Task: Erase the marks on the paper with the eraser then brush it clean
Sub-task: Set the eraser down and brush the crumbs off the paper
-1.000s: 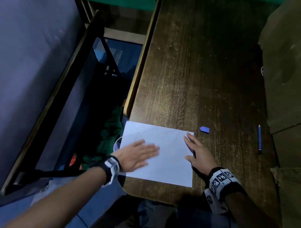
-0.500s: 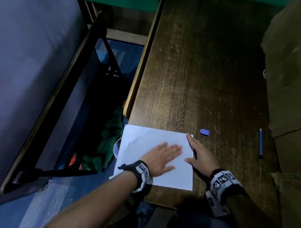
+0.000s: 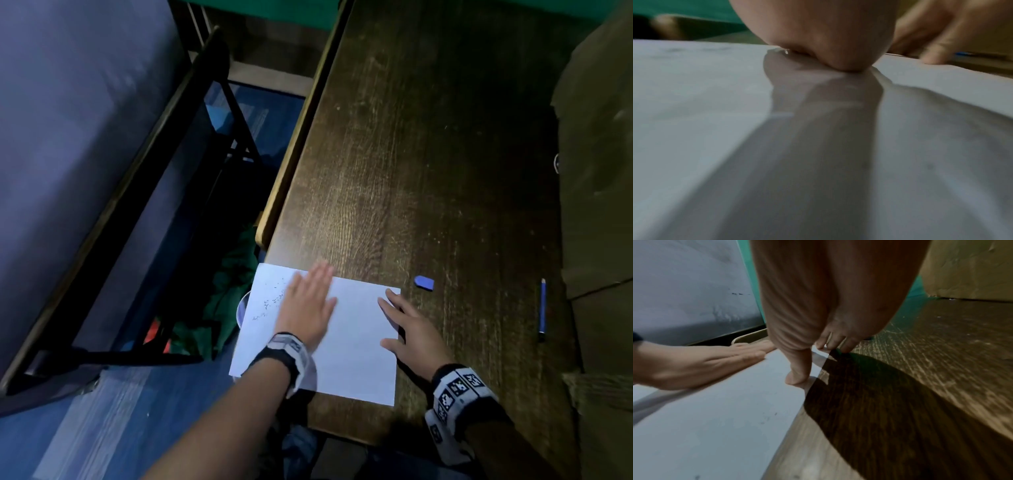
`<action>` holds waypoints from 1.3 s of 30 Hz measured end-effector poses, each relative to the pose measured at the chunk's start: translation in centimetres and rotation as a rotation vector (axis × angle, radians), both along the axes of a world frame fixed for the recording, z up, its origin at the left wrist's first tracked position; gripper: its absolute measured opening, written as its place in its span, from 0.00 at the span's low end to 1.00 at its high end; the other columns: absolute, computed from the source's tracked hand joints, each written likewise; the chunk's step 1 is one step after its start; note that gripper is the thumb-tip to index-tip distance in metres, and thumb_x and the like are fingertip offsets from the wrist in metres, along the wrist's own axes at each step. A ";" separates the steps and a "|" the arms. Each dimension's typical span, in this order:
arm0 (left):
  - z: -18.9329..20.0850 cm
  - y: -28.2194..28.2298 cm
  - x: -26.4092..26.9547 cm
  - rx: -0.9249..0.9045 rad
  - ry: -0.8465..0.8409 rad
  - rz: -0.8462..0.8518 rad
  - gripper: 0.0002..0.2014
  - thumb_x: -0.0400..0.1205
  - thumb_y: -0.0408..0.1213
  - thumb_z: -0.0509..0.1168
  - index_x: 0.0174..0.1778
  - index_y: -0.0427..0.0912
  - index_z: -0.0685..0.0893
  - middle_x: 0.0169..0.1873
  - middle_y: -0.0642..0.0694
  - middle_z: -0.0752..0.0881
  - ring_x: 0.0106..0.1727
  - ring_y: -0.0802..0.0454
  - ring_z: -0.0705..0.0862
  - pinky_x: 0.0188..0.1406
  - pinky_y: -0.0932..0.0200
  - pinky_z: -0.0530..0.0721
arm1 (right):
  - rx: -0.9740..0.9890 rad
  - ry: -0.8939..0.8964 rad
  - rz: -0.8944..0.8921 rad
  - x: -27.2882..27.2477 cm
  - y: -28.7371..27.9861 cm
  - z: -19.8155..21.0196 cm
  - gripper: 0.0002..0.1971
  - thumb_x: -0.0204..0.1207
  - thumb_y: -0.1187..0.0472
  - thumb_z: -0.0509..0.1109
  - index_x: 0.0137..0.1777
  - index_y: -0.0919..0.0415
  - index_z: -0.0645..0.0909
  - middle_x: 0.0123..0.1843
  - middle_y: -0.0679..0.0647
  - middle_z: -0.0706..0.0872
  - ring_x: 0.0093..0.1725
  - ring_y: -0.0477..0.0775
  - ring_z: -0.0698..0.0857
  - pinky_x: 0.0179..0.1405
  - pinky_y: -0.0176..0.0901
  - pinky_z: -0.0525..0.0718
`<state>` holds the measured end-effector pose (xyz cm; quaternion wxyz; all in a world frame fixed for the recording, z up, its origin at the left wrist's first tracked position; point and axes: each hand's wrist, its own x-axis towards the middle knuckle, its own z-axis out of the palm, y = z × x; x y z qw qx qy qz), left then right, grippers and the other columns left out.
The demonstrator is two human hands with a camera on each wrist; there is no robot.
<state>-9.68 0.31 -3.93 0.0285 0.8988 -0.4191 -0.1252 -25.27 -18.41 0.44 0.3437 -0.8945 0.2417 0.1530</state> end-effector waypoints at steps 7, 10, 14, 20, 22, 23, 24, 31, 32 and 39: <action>0.9 3.1 0.6 -0.056 0.021 0.034 0.30 0.93 0.52 0.36 0.91 0.42 0.49 0.90 0.48 0.45 0.90 0.50 0.43 0.89 0.42 0.43 | -0.021 0.017 0.015 -0.9 0.9 0.9 0.41 0.73 0.65 0.79 0.83 0.46 0.66 0.85 0.33 0.55 0.82 0.39 0.58 0.75 0.29 0.55; 0.8 -0.2 -2.4 -0.081 0.092 -0.191 0.30 0.93 0.54 0.36 0.90 0.46 0.41 0.89 0.50 0.38 0.89 0.54 0.35 0.88 0.45 0.37 | -0.034 0.040 -0.001 -0.9 1.1 0.9 0.41 0.73 0.65 0.79 0.83 0.46 0.66 0.85 0.34 0.55 0.82 0.38 0.58 0.75 0.29 0.56; -0.7 1.9 0.0 -0.027 0.016 -0.131 0.30 0.93 0.52 0.39 0.91 0.45 0.48 0.90 0.49 0.47 0.90 0.53 0.43 0.88 0.44 0.43 | -0.004 0.046 -0.020 -0.9 1.2 0.8 0.41 0.72 0.67 0.80 0.82 0.46 0.67 0.85 0.34 0.57 0.83 0.41 0.60 0.75 0.30 0.60; 0.1 11.3 6.3 -0.010 -0.063 0.131 0.30 0.93 0.50 0.43 0.90 0.41 0.54 0.90 0.46 0.54 0.90 0.50 0.51 0.87 0.45 0.47 | 0.009 0.057 -0.041 -0.9 1.6 1.3 0.41 0.74 0.68 0.78 0.83 0.45 0.65 0.84 0.31 0.54 0.78 0.34 0.61 0.65 0.13 0.55; 0.7 10.3 6.1 -0.015 -0.056 0.103 0.31 0.92 0.51 0.42 0.90 0.41 0.50 0.90 0.44 0.51 0.90 0.50 0.48 0.87 0.44 0.46 | -0.006 0.066 -0.038 -0.7 1.7 1.3 0.40 0.74 0.68 0.77 0.83 0.46 0.65 0.84 0.32 0.54 0.79 0.34 0.60 0.66 0.14 0.54; 1.0 8.8 5.4 -0.039 -0.037 0.080 0.31 0.92 0.52 0.41 0.89 0.41 0.49 0.89 0.45 0.50 0.90 0.51 0.46 0.87 0.44 0.46 | -0.011 0.075 -0.039 -0.7 1.8 1.3 0.40 0.75 0.68 0.77 0.83 0.46 0.64 0.85 0.32 0.54 0.79 0.33 0.59 0.66 0.15 0.54; 1.4 7.1 4.5 -0.094 0.005 0.043 0.31 0.92 0.53 0.40 0.89 0.42 0.48 0.89 0.46 0.48 0.89 0.53 0.44 0.88 0.44 0.44 | -0.008 0.080 -0.046 -0.6 1.9 1.4 0.40 0.75 0.69 0.76 0.83 0.46 0.64 0.85 0.32 0.53 0.77 0.31 0.58 0.64 0.13 0.54; -0.3 7.0 3.7 -0.036 0.004 -0.239 0.30 0.92 0.55 0.43 0.91 0.50 0.51 0.89 0.52 0.50 0.90 0.53 0.51 0.86 0.46 0.43 | 0.011 0.103 -0.056 -0.6 1.9 1.6 0.40 0.74 0.69 0.77 0.83 0.46 0.66 0.85 0.34 0.54 0.76 0.32 0.61 0.58 0.08 0.58; -0.5 8.6 5.1 -0.011 -0.034 -0.154 0.30 0.92 0.54 0.43 0.90 0.49 0.54 0.89 0.51 0.53 0.89 0.52 0.55 0.86 0.44 0.47 | 0.016 0.108 -0.058 -0.6 1.9 1.6 0.40 0.75 0.70 0.77 0.83 0.46 0.66 0.85 0.34 0.54 0.76 0.32 0.61 0.54 0.07 0.58; 1.5 8.3 6.5 -0.028 0.002 -0.009 0.34 0.90 0.57 0.38 0.90 0.41 0.51 0.90 0.45 0.50 0.90 0.49 0.47 0.88 0.37 0.52 | 0.024 0.138 -0.078 -0.6 2.3 1.6 0.40 0.77 0.71 0.74 0.84 0.47 0.64 0.86 0.34 0.52 0.73 0.31 0.60 0.48 0.04 0.57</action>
